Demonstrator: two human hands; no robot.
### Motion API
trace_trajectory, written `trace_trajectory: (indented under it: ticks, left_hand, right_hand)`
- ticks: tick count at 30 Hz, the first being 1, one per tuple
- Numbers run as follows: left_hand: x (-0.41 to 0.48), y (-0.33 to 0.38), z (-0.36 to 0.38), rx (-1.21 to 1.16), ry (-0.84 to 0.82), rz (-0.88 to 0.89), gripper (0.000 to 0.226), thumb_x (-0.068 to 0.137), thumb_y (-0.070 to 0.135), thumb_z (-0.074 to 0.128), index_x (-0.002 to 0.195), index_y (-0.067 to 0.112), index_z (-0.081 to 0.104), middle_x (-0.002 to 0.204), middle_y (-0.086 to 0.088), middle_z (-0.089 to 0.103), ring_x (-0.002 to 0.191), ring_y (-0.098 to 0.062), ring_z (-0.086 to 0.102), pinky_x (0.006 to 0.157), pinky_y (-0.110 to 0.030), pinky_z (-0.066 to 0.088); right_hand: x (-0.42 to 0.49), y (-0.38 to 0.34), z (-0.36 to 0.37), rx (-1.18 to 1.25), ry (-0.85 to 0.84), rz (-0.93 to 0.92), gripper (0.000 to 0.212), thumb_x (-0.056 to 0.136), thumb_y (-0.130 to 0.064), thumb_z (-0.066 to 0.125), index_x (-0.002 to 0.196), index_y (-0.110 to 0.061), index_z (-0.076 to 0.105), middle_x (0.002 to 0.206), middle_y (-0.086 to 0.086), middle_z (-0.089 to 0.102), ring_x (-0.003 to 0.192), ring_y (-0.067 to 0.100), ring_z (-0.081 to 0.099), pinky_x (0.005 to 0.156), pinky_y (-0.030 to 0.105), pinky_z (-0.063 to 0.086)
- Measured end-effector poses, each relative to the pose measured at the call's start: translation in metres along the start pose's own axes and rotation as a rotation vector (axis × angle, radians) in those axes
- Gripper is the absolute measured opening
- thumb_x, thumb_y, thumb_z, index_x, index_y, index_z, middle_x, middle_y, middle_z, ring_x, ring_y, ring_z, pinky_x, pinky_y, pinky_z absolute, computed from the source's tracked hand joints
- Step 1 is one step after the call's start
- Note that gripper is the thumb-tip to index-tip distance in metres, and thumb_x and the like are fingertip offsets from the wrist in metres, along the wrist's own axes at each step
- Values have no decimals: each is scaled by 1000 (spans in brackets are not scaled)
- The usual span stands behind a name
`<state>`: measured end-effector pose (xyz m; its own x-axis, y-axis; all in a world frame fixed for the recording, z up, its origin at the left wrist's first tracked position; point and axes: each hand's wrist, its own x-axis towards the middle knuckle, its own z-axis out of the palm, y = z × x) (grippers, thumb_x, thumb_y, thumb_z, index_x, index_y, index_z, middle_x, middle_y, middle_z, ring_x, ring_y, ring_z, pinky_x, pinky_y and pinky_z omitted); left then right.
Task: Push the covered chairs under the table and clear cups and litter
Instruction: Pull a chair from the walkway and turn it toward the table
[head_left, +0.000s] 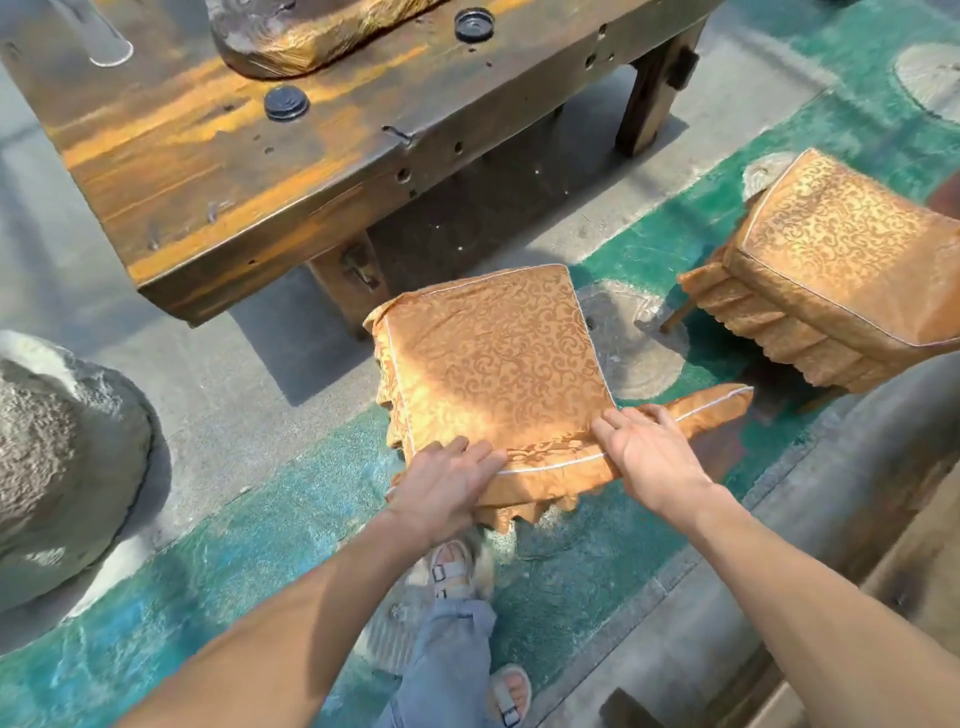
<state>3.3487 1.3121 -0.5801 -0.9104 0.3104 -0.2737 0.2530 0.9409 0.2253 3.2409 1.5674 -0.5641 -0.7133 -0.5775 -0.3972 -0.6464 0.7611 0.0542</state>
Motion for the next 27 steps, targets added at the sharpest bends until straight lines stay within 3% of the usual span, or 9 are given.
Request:
trace_trajectory:
  ticks: [4, 8, 11, 18, 27]
  left_hand:
    - [54, -46, -22, 27, 33, 12, 51, 79, 35, 76, 120, 27, 46, 109, 7, 55, 97, -19, 55, 76, -37, 51]
    - [103, -77, -37, 49, 42, -39, 56, 80, 34, 73, 129, 22, 49, 114, 3, 57, 101, -23, 55, 80, -42, 52]
    - [137, -92, -53, 64, 35, -53, 60, 77, 33, 76, 129, 22, 49, 115, 1, 58, 98, -23, 57, 75, -40, 53]
    - [210, -120, -80, 66, 64, -128, 50, 71, 22, 72, 117, 23, 53, 99, 3, 57, 88, -24, 57, 62, -37, 49]
    - [302, -167, -117, 72, 125, -323, 47, 64, 19, 69, 107, 25, 51, 96, 8, 61, 87, -22, 58, 61, -37, 52]
  right_hand:
    - [56, 15, -16, 20, 33, 93, 56, 76, 0, 60, 125, -23, 48, 122, -1, 52, 123, 24, 50, 110, 42, 27]
    - [112, 41, -32, 44, 60, 91, 50, 75, -2, 63, 117, -25, 50, 116, -1, 51, 116, 25, 48, 96, 39, 29]
    - [150, 64, -48, 29, 55, 73, 46, 76, -7, 67, 114, -26, 52, 113, -1, 52, 113, 25, 50, 90, 39, 27]
    - [237, 119, -76, 9, 73, 17, 42, 77, -3, 65, 112, -25, 55, 109, 1, 54, 111, 28, 51, 91, 41, 27]
    - [373, 184, -128, -38, 144, -200, 46, 75, -3, 58, 115, -25, 53, 107, 3, 51, 109, 29, 49, 91, 43, 26]
